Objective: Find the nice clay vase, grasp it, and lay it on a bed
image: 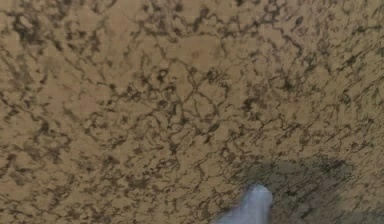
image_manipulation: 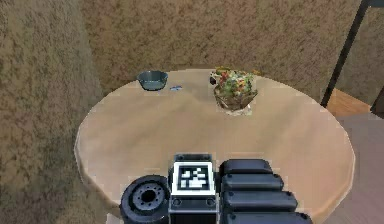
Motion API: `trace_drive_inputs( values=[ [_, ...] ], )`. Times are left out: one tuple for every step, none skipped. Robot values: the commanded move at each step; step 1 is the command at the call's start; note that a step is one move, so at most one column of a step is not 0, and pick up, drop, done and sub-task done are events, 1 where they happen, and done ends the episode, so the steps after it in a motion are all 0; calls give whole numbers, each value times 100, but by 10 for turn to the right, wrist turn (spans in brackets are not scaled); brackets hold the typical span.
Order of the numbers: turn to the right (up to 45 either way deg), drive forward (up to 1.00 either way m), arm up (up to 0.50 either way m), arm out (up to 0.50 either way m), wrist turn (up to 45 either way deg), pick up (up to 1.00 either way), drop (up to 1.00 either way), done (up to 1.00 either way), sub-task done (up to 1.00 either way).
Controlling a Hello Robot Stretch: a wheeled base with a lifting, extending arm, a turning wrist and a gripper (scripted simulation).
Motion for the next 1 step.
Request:
trace_drive_inputs(
  values=[
    [-450, 0, 0, 0, 0, 0, 0, 0, 0]
  ],
)
